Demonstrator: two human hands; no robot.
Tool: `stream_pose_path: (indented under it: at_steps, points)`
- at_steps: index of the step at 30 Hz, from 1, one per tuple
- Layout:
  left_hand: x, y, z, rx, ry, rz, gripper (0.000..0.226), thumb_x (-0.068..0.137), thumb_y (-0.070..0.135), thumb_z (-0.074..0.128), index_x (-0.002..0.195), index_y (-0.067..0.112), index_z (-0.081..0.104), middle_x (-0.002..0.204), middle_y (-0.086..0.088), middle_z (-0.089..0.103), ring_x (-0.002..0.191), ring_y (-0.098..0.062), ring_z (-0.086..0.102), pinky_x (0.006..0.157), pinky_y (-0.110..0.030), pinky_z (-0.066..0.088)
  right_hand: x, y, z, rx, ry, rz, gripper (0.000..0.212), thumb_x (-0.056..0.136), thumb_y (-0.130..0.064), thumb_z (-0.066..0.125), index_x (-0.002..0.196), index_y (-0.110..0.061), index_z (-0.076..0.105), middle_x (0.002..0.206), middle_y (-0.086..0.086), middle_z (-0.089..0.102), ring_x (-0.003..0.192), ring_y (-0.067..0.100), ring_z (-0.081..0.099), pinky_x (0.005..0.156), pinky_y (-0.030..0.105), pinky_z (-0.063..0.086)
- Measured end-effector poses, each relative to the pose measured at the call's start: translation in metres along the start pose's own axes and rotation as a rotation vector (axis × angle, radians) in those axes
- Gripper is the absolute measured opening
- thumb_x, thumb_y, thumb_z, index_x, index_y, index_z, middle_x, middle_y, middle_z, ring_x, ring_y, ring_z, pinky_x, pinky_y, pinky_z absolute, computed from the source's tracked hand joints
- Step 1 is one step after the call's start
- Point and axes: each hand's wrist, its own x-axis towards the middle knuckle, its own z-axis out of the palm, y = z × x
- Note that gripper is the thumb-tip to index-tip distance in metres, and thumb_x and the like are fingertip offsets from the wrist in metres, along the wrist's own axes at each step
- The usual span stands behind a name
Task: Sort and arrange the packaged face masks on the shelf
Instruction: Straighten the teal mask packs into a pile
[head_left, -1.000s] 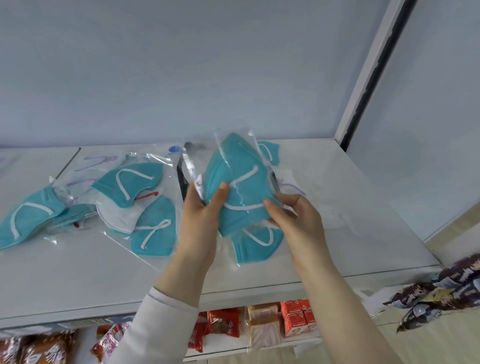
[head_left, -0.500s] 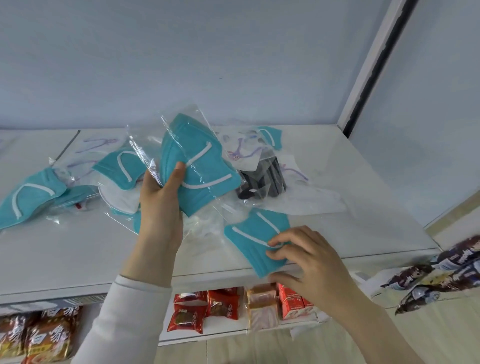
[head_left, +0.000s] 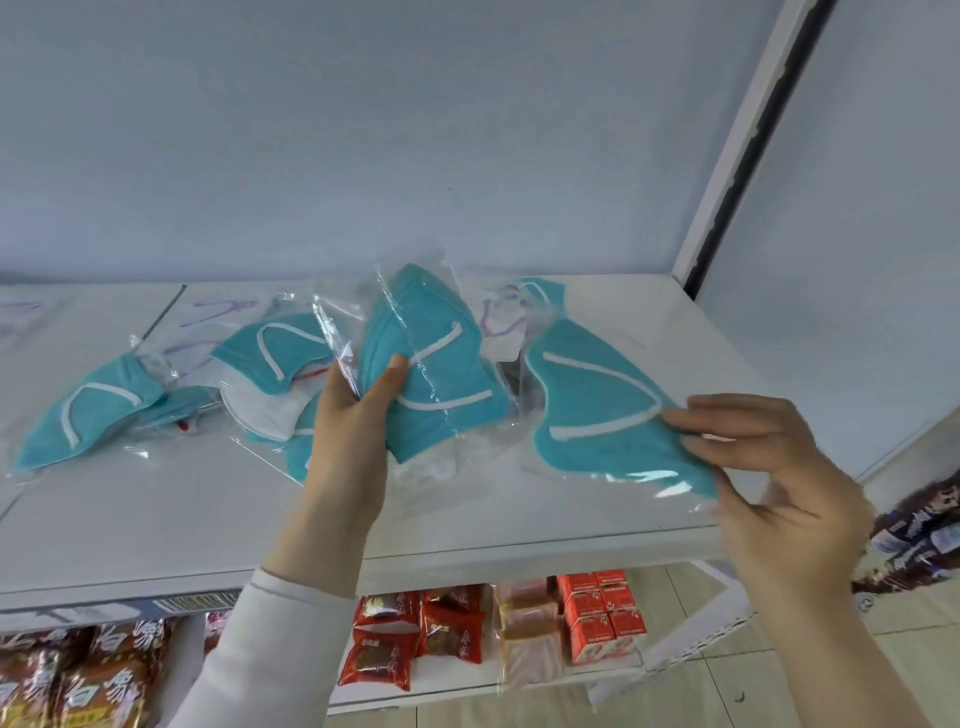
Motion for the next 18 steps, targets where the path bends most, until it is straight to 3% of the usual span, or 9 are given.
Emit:
stream_pose_path:
  at_steps: [3, 6, 13, 15, 18]
  points:
    - [-0.008, -0.004, 0.006, 0.062, -0.168, -0.070, 0.026, 0.091, 0.014, 0.057, 0.117, 0.014, 0.058, 0.100, -0.002, 0.073, 0.088, -0.019, 0.071, 0.070, -0.030, 0.058, 0.010, 0.013, 0.020, -0.095, -0.134, -0.178, 0.006, 0.085, -0.015, 0.065, 0.082, -0.010, 0.064, 0.101, 0.000, 0.069, 0.105, 0.021, 0.061, 0.089, 0.031, 0.051]
    - [-0.013, -0.003, 0.008, 0.026, -0.233, -0.124, 0.025, 0.089, 0.014, 0.057, 0.114, 0.013, 0.059, 0.096, -0.003, 0.074, 0.082, -0.018, 0.071, 0.062, -0.026, 0.057, 0.008, 0.026, 0.030, -0.173, -0.197, -0.220, 0.006, 0.088, -0.017, 0.061, 0.085, -0.012, 0.060, 0.106, 0.000, 0.066, 0.112, 0.020, 0.058, 0.091, 0.031, 0.051]
    - [-0.019, -0.006, 0.012, 0.038, -0.201, -0.092, 0.029, 0.090, 0.018, 0.056, 0.119, 0.015, 0.056, 0.105, -0.004, 0.071, 0.091, -0.021, 0.070, 0.073, -0.031, 0.059, 0.009, 0.035, 0.037, -0.361, -0.197, -0.234, 0.018, 0.094, -0.021, 0.053, 0.084, -0.009, 0.062, 0.111, 0.002, 0.066, 0.114, 0.022, 0.057, 0.092, 0.030, 0.050]
    - [-0.022, -0.010, 0.015, 0.058, -0.182, -0.057, 0.029, 0.091, 0.018, 0.056, 0.119, 0.016, 0.056, 0.107, -0.004, 0.071, 0.092, -0.021, 0.070, 0.076, -0.034, 0.059, 0.007, 0.034, 0.043, -0.297, -0.205, -0.127, 0.015, 0.092, -0.019, 0.051, 0.089, -0.010, 0.064, 0.115, 0.005, 0.065, 0.118, 0.020, 0.054, 0.098, 0.025, 0.047]
    - [-0.021, -0.016, 0.019, 0.035, -0.145, -0.038, 0.019, 0.092, 0.015, 0.056, 0.110, 0.021, 0.058, 0.095, 0.003, 0.073, 0.087, -0.017, 0.071, 0.071, -0.030, 0.058, 0.003, 0.024, 0.050, 0.009, -0.178, 0.225, 0.026, 0.091, -0.012, 0.046, 0.100, -0.013, 0.071, 0.126, -0.001, 0.061, 0.126, 0.014, 0.049, 0.100, 0.018, 0.043]
